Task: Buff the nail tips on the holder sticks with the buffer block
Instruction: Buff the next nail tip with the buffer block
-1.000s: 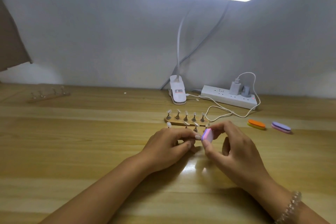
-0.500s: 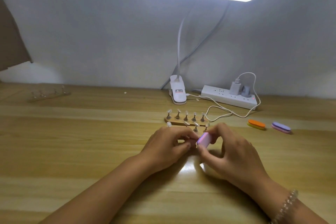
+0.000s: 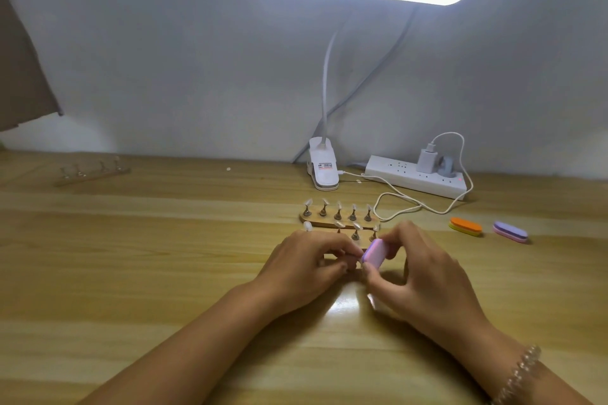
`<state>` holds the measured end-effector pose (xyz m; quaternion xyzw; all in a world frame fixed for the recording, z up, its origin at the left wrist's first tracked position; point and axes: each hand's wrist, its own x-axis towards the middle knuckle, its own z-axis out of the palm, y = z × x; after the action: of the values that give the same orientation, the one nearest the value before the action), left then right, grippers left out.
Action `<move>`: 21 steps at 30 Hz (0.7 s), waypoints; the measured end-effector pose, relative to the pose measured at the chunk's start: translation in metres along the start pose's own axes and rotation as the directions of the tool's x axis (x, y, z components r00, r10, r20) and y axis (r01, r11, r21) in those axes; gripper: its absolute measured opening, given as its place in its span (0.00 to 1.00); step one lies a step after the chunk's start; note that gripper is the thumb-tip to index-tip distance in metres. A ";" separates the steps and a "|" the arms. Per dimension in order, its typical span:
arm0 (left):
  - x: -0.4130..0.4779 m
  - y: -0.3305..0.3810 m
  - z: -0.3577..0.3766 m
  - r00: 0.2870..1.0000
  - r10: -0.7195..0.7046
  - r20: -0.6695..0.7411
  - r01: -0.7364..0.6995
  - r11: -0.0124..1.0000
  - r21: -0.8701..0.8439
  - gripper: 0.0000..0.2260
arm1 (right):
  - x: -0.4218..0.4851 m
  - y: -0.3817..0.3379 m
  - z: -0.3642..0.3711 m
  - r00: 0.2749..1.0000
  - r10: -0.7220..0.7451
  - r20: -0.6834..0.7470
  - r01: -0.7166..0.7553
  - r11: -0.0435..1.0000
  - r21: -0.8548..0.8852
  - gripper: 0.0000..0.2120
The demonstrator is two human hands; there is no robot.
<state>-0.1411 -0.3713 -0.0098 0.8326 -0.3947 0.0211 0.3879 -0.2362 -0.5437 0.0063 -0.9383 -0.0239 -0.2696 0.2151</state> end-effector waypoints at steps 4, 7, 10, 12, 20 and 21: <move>0.000 0.000 0.001 1.000 -0.018 0.013 0.018 1.000 -0.004 0.15 | -0.005 -0.006 0.002 0.991 -0.089 0.104 0.095 0.994 -0.054 0.15; 0.001 -0.003 0.001 1.000 -0.019 0.017 0.019 0.999 -0.027 0.11 | 0.000 0.002 0.002 1.000 0.002 0.027 -0.002 1.000 0.006 0.15; 0.002 -0.004 0.002 1.000 -0.003 0.006 0.004 0.999 -0.053 0.09 | 0.002 0.007 0.002 0.999 0.043 -0.034 -0.042 0.999 0.033 0.13; 0.001 -0.003 0.002 1.000 0.004 -0.005 -0.004 0.995 -0.098 0.08 | 0.000 0.005 0.003 0.999 0.032 -0.042 -0.028 0.997 0.077 0.13; 0.002 -0.006 0.001 1.000 0.017 -0.002 -0.017 0.998 -0.061 0.07 | 0.002 0.005 0.003 1.000 0.004 0.003 -0.004 0.998 0.068 0.12; 0.002 -0.006 0.001 1.000 0.017 0.001 -0.017 0.999 -0.051 0.07 | 0.002 0.005 0.002 1.000 -0.007 0.011 0.006 0.998 0.063 0.12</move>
<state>-0.1360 -0.3709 -0.0138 0.8191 -0.4025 0.0136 0.4085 -0.2326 -0.5475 0.0033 -0.9324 -0.0367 -0.2642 0.2438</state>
